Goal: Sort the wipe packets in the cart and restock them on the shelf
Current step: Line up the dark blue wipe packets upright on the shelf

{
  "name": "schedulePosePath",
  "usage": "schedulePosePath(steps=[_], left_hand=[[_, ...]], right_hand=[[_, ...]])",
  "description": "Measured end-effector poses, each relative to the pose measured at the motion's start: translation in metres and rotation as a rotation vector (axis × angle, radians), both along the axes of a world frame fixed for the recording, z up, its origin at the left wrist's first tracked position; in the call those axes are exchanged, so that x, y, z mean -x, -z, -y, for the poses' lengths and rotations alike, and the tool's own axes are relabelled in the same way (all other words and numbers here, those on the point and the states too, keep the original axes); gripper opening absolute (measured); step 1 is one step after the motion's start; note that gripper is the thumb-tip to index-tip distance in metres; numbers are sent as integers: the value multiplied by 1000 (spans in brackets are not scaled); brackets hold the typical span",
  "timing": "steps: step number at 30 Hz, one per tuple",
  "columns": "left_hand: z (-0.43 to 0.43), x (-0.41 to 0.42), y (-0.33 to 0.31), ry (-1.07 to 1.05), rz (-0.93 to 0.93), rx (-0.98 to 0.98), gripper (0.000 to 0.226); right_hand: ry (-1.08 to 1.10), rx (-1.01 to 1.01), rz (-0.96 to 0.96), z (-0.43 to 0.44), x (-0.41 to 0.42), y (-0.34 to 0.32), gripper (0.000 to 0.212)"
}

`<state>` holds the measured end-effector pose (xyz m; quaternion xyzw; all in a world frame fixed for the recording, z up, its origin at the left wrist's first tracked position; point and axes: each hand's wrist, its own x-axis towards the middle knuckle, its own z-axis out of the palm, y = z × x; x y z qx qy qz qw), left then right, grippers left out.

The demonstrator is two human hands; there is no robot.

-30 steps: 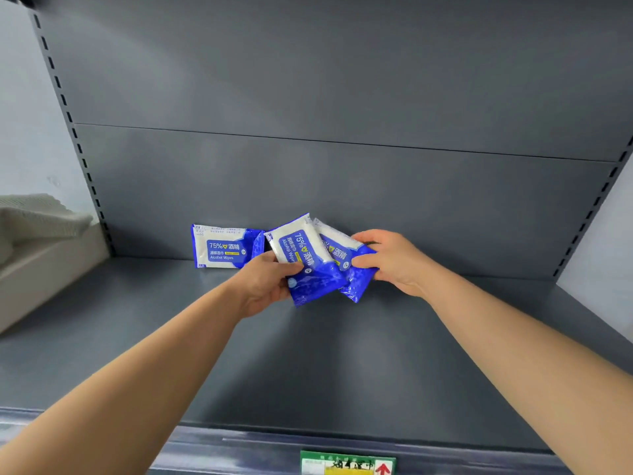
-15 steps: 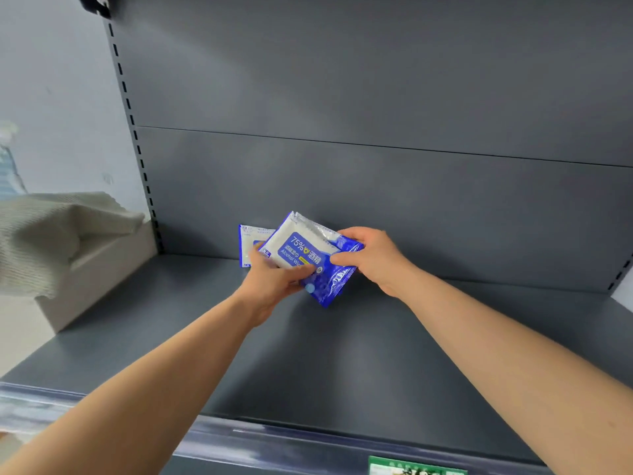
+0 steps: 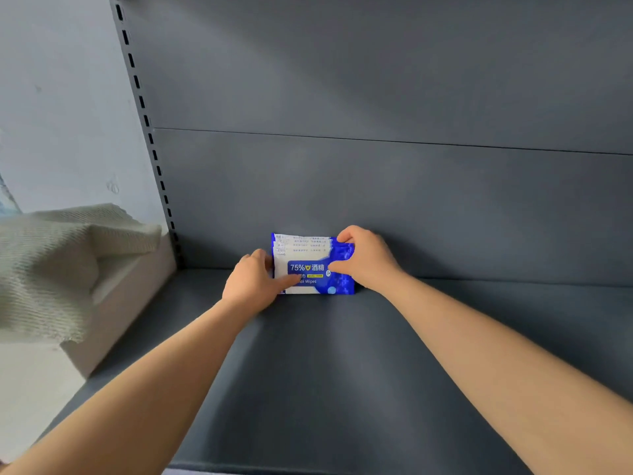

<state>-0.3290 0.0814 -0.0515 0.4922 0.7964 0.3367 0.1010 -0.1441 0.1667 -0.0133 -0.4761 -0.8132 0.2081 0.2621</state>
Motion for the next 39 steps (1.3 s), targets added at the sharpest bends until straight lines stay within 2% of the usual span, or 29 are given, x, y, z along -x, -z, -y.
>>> schedulePosePath(steps=[3, 12, 14, 16, 20, 25, 32, 39], left_hand=[[-6, -1, -3, 46, -17, -26, 51], [1, 6, -8, 119, 71, -3, 72], [5, 4, -10, 96, -51, -41, 73], [9, -3, -17, 69, -252, -117, 67], [14, -37, -38, 159, -543, -192, 49], [15, -114, -50, 380, -676, -127, 42], [28, -272, -50, 649, -796, -148, 47], [46, -474, -37, 831, -696, -231, 45]], right_hand=[[54, -69, 102, 5, 0, 5, 51], [85, -116, 100, 16, -4, 10, 62], [98, -115, 92, 19, -8, 11, 65], [107, -140, 119, 24, -17, 8, 65], [120, -250, 315, 43, -49, -4, 56], [183, -257, 397, 76, -122, -14, 43], [298, -231, 442, 124, -280, -14, 48], [405, -190, 443, 162, -472, -6, 50]])
